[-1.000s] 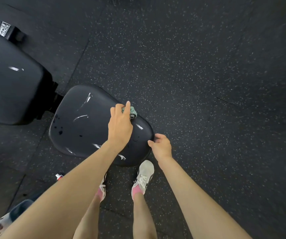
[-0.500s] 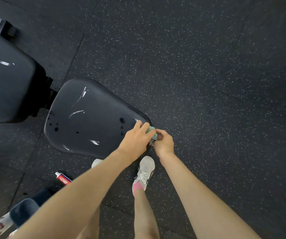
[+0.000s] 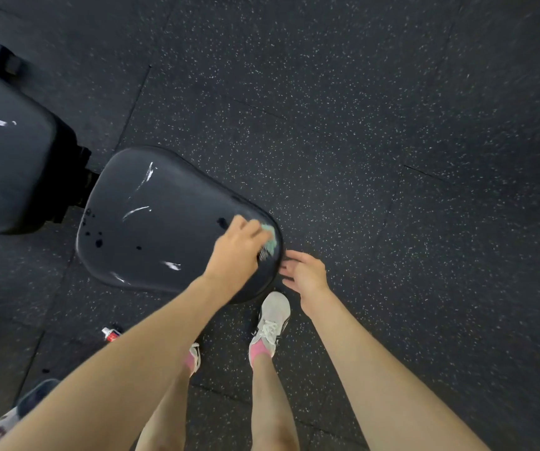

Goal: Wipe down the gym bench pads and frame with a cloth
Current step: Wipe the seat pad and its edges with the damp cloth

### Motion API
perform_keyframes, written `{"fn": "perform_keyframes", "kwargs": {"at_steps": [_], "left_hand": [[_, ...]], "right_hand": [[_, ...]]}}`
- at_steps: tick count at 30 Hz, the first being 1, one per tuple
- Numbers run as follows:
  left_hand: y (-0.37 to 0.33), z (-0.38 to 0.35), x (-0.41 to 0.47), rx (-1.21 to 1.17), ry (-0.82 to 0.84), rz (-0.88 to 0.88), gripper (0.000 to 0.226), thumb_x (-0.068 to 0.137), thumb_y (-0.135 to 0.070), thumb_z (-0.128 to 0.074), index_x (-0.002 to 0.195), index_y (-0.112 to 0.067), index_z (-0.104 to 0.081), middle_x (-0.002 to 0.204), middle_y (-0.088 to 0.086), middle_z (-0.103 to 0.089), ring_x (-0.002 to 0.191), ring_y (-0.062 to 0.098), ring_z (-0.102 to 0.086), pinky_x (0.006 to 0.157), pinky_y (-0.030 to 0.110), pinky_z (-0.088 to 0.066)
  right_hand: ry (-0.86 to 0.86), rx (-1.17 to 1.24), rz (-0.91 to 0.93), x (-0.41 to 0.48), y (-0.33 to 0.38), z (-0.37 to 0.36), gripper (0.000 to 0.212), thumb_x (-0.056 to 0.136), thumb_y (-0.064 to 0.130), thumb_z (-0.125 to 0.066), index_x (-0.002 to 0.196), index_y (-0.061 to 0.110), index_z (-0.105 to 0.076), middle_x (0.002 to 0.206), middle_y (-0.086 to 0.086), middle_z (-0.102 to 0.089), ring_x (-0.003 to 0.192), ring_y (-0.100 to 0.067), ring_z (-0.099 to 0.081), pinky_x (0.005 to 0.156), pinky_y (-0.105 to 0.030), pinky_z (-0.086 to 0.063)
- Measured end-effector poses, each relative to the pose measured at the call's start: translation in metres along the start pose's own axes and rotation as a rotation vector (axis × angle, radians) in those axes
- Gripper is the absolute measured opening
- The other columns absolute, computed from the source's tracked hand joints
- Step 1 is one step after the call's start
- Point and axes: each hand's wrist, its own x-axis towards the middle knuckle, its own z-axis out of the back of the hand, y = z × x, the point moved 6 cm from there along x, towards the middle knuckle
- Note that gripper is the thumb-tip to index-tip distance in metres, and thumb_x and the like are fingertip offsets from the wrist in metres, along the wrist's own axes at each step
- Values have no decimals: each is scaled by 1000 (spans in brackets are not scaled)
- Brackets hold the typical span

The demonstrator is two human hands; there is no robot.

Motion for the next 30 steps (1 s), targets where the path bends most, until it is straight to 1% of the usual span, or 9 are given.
{"fn": "perform_keyframes", "kwargs": {"at_steps": [3,7,13,16,20,22,24,28,30], "left_hand": [[-22,-15,-33,19,135,-228,49,48,8,-75,92,-13,-71,83,0,-60,83,18,-36,36,23,-44],[-21,-13,-24,149,208,-444,49,47,1,-79,91,-17,-71,81,-2,-59,83,18,-40,38,23,-43],[1,-2,32,124,102,-85,44,57,15,-66,94,-9,-70,89,7,-58,87,25,-41,42,23,-30],[-11,-3,14,129,104,-163,45,52,11,-71,92,-10,-68,88,6,-57,87,25,-43,40,23,-33],[-24,-15,-49,134,250,-418,47,47,-3,-79,91,-19,-71,83,-2,-58,83,18,-36,38,20,-37],[-18,-20,-67,189,301,-454,48,46,-7,-81,90,-23,-72,82,-4,-58,81,17,-38,39,21,-38],[-11,-12,-61,134,289,-396,52,45,-3,-81,93,-22,-72,84,-1,-58,83,17,-39,39,21,-37],[15,3,-27,40,248,-178,52,64,7,-67,112,-12,-67,103,14,-55,100,25,-38,52,31,-44],[32,16,-11,-18,118,-67,53,56,12,-69,104,-11,-70,95,15,-57,92,24,-36,47,33,-47]], "right_hand": [[18,24,-1,-7,-4,0,34,92,-6,-40,115,9,-61,105,-14,-67,86,-19,-63,87,-37,-51],[15,54,-6,-8,-8,-2,40,93,-8,-34,121,8,-59,105,-14,-66,87,-20,-63,82,-33,-51],[22,37,-16,-8,-8,-3,43,95,-7,-30,125,6,-58,105,-12,-64,94,-23,-63,88,-36,-49],[32,65,-15,-12,-9,-2,39,97,-3,-32,126,3,-57,116,-18,-63,107,-30,-62,93,-39,-48],[13,125,-4,-14,-11,-5,22,98,9,-44,109,9,-63,112,-17,-66,95,-26,-63,91,-40,-50],[-13,110,-6,-14,-13,-6,20,97,10,-45,106,11,-63,109,-16,-66,95,-26,-64,90,-40,-51],[-28,44,5,-15,-15,-8,25,97,7,-43,113,13,-61,107,-15,-67,95,-25,-64,88,-39,-51],[-58,-80,28,-16,-21,-15,30,96,8,-51,124,16,-56,110,-13,-68,88,-23,-65,86,-42,-52],[-81,-107,32,-15,-24,-18,36,94,10,-57,130,15,-54,110,-12,-68,85,-22,-66,88,-42,-53]]}}
